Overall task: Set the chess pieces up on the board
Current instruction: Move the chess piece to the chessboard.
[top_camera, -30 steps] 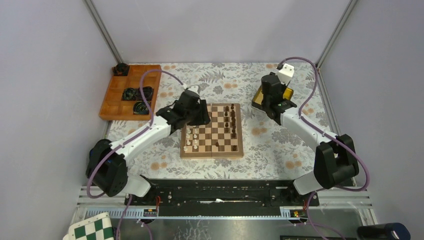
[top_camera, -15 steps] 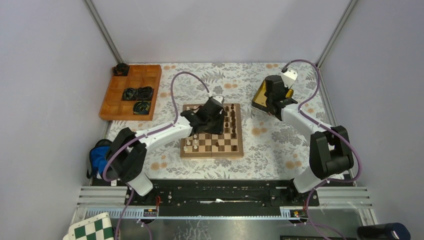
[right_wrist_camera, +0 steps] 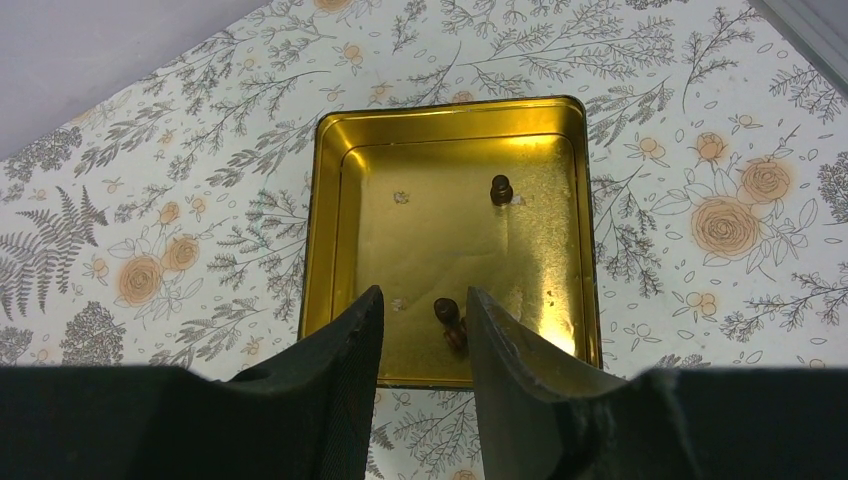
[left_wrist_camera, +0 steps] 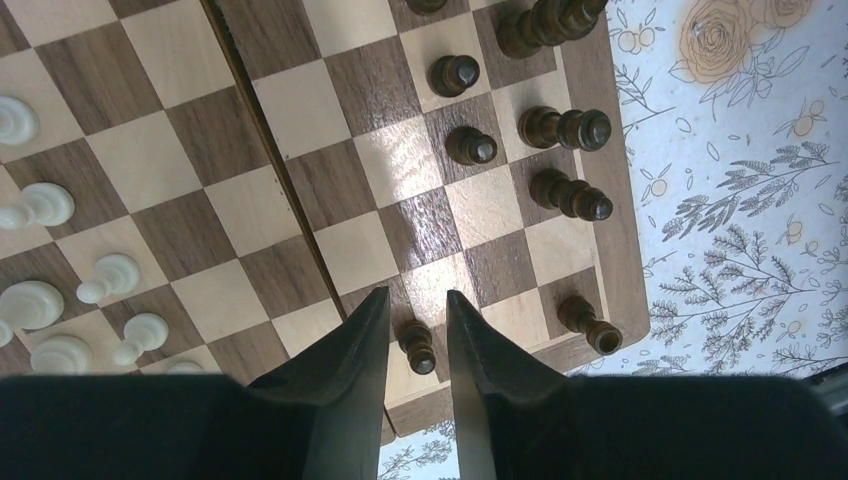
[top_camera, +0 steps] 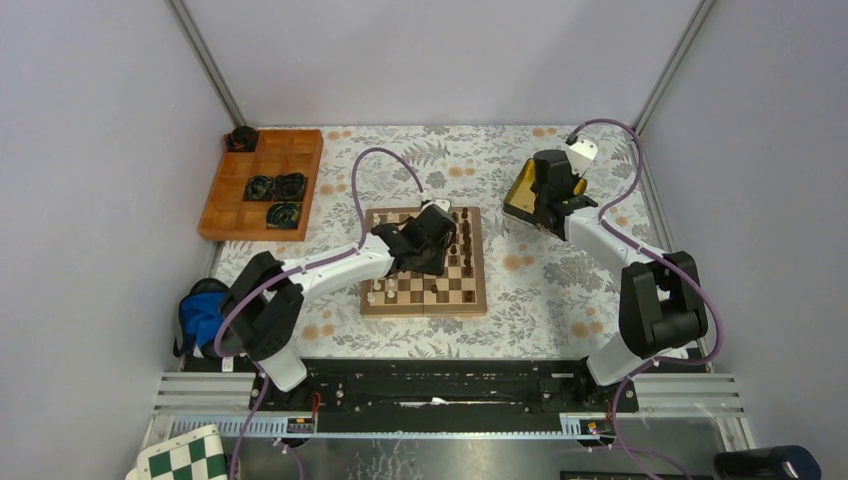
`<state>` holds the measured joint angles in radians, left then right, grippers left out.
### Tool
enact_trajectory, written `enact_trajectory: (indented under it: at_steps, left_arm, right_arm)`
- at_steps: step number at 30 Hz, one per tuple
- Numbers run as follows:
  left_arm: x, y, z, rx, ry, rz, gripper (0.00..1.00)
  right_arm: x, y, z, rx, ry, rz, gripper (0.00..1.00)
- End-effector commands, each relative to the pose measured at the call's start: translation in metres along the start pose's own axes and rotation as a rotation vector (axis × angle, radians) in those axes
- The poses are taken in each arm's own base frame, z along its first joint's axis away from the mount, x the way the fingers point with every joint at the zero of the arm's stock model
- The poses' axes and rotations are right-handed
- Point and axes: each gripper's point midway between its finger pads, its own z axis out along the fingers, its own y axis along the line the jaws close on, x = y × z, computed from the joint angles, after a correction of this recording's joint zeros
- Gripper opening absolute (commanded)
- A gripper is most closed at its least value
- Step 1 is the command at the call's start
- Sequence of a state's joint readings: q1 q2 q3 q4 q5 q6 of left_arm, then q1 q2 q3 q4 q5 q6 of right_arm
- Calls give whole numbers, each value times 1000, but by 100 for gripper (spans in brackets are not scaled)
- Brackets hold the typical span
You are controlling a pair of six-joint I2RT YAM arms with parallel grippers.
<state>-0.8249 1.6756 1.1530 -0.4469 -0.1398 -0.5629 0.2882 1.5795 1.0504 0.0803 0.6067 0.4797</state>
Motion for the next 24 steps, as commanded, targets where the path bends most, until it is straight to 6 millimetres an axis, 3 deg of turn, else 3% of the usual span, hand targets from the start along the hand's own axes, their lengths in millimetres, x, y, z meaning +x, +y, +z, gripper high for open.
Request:
enact_trajectory:
  at_steps: [1,24]
  left_arm:
    - [6,1,-2,-38,11,-1,34]
    - [31,-1,-4,-68,74,11,38]
  right_arm:
    - [-11,6,0,-25,-30,46,43]
    - [-5,6,0,-38,-15,47,42]
